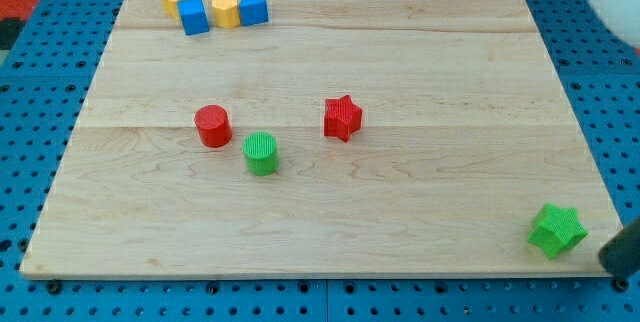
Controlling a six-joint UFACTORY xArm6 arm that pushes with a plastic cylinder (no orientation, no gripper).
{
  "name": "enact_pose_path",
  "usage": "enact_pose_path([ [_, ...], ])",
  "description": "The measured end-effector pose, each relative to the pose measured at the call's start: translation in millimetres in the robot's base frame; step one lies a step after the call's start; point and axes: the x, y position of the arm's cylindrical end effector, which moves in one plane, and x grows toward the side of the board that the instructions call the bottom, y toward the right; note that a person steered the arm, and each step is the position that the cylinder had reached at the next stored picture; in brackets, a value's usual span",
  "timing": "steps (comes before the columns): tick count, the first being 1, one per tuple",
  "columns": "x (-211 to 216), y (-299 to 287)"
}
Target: Push the red star into the green star
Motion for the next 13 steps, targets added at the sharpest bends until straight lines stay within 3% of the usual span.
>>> enact_pose_path([
  [1,-17,-3],
  [2,-31,-83],
  [3,-40,-51],
  [4,-146,-58],
  [5,-203,-175],
  [6,-215,-235],
  [8,-199,-253],
  [10,-209,-315],
  [11,-148,-302],
  [12,-112,-220],
  [13,-142,-211],
])
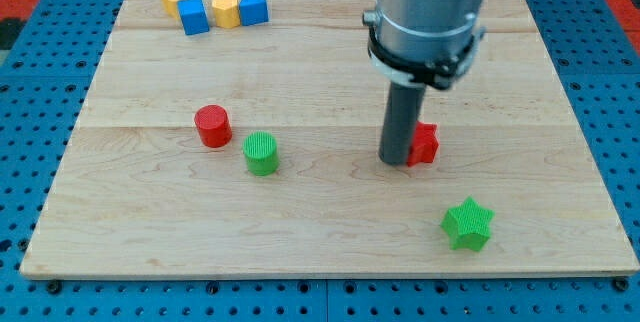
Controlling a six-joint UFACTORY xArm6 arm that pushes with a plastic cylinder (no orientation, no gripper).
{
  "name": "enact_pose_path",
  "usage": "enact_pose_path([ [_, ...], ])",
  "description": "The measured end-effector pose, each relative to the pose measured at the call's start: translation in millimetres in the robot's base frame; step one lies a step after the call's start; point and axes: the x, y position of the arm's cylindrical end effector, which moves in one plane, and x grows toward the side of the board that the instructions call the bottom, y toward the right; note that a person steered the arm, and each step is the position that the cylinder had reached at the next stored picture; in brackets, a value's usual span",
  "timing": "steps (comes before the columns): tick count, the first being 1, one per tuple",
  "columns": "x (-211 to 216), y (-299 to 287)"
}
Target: Push the red star into the green star
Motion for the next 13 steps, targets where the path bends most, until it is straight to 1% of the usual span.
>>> enact_pose_path([
  [1,-31,-6],
  [2,-46,35],
  [4,-1,84],
  [5,-37,99],
  [6,-36,58],
  [7,7,64],
  [8,37,72],
  [9,-1,58],
  [10,-12,36],
  [11,35,26],
  [13,31,61],
])
